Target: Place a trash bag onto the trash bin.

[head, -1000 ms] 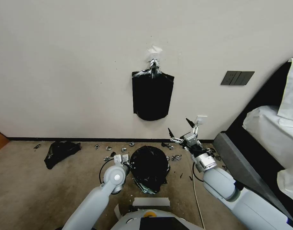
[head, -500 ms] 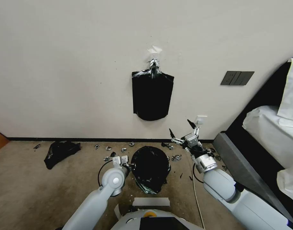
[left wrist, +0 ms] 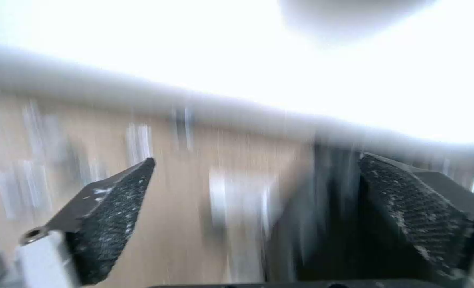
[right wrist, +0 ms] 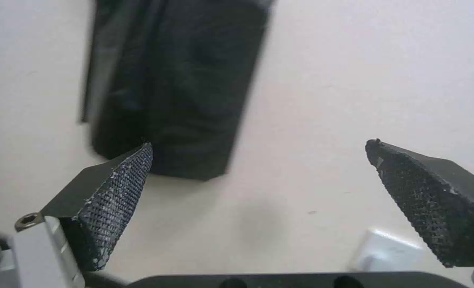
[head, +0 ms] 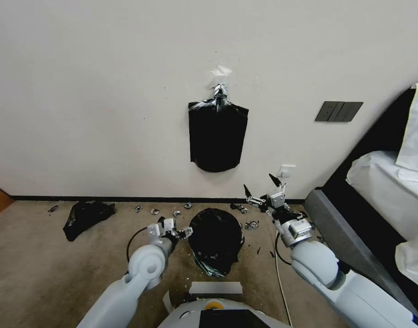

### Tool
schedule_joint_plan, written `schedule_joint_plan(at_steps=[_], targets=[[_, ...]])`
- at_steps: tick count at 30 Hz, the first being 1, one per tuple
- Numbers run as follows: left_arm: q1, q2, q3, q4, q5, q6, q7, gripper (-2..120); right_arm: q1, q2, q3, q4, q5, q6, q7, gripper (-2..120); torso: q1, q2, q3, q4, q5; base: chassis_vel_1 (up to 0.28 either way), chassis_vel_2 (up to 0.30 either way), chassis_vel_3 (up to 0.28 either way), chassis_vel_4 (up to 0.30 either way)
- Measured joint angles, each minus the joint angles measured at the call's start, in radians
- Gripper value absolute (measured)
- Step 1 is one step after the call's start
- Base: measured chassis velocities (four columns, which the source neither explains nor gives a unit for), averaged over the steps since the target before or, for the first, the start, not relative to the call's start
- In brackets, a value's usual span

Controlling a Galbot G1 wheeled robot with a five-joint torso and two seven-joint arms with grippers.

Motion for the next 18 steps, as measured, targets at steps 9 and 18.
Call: schedule_joint_plan(at_steps=[9, 18], targets=[[0.229, -0.152, -0.316, -0.031, 0.432, -0.412, 0.359, 100, -0.129, 0.298, 0.186, -0.033, -0.166, 0.115, -0.093, 100, 0.000, 0.000, 0.000, 0.0002, 0.0001, 0.000, 0.000, 0.000, 0.000], [0.286, -0.282, -0.451, 0.034, 0.487, -0.633, 0.539, 100, -0.202, 0.446, 0.206, -0.035, -0.177, 0.048, -0.212, 100, 0.000, 0.000, 0.000, 0.0003, 0.0000, 0.000, 0.000, 0.000, 0.000]])
